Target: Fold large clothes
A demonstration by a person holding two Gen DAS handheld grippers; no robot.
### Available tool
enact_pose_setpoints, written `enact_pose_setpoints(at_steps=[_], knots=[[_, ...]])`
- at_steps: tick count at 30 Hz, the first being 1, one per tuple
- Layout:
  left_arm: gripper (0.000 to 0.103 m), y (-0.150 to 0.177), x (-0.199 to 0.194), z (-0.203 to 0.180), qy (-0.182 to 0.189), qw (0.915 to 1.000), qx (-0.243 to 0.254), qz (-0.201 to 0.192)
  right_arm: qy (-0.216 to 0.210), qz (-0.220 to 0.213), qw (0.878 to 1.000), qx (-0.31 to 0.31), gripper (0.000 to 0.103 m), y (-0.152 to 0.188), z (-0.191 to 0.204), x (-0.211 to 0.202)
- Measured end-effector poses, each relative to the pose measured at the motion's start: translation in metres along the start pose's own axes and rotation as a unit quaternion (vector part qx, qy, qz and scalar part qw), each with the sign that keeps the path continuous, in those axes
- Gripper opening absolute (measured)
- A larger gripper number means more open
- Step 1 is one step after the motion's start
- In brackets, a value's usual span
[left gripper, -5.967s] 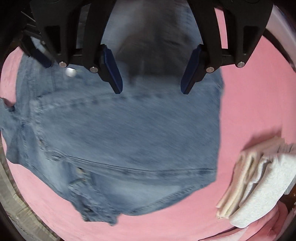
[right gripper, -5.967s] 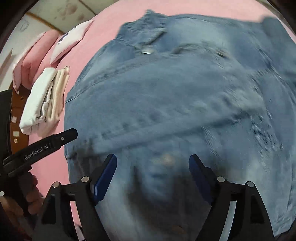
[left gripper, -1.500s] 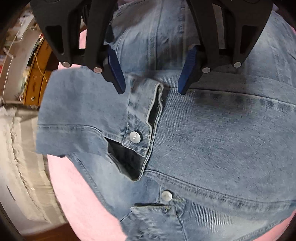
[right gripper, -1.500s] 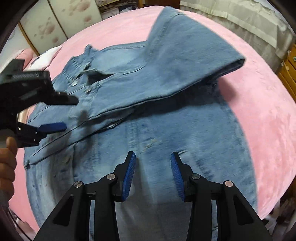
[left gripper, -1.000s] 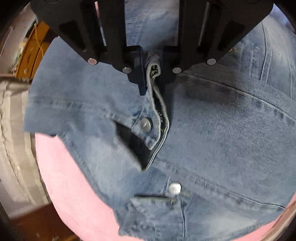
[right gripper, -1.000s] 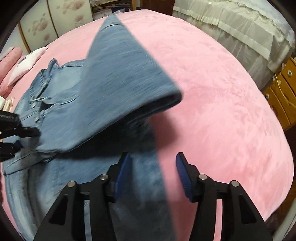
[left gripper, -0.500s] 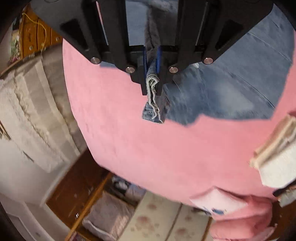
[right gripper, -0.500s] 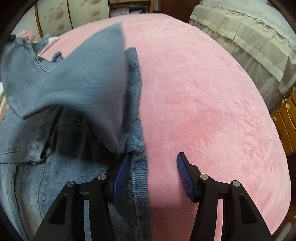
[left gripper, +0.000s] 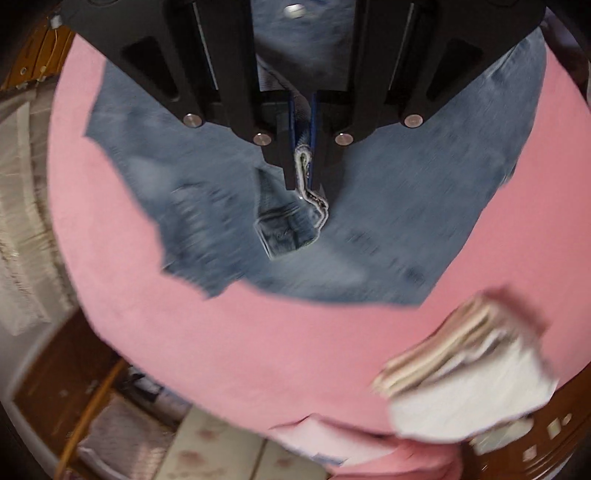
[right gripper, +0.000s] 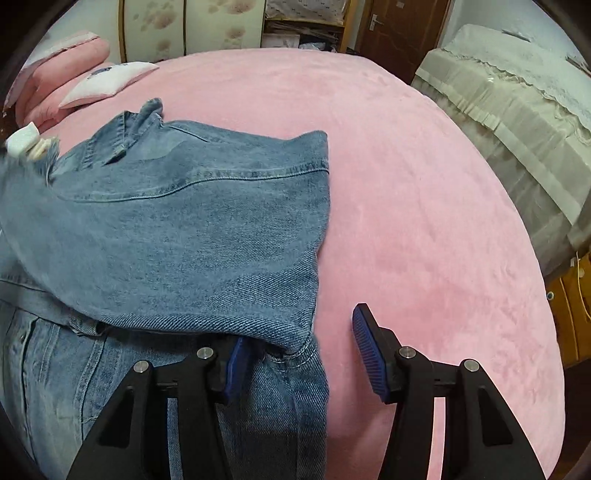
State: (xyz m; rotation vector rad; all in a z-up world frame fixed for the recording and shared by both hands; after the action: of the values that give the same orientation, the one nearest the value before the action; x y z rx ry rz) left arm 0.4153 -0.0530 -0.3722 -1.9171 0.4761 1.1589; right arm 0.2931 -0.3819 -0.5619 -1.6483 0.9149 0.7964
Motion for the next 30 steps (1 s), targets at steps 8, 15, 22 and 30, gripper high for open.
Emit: enact_pose_setpoints(at_steps=[8, 15, 22, 30], knots=[[0.003, 0.043, 0.056, 0.061, -0.095, 0.9934, 0.06, 0.02, -0.013, 0.048, 0.998, -0.041, 0.016, 0.013, -0.02, 0.025], [0.003, 0.029, 0.059, 0.108, -0.2, 0.9789, 0.037, 0.023, -0.004, 0.101, 0.995, -0.012, 0.016, 0.012, -0.069, 0.038], [0.003, 0.015, -0.006, 0.101, -0.114, 0.9929, 0.025, 0.023, -0.007, 0.114, 0.99, 0.077, 0.016, -0.003, -0.137, 0.0], [0.003, 0.072, -0.016, 0.002, 0.059, 0.9879, 0.093, 0.109, -0.212, 0.083, 0.97, 0.085, 0.013, -0.026, -0.156, -0.018]])
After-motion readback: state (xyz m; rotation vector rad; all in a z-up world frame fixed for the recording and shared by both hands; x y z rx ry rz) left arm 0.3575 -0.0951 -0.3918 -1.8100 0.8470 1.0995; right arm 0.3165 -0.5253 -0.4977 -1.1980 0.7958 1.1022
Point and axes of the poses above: each gripper's, at about its wrist camera, not at the fingertips, and x roughly the way its jaws point, z to its left, y to its underside, the point moved 8 cm from there along x, roughly the way its jaws point, and after that the axes turned 6 degrees about -x, right-handed, at the moved point
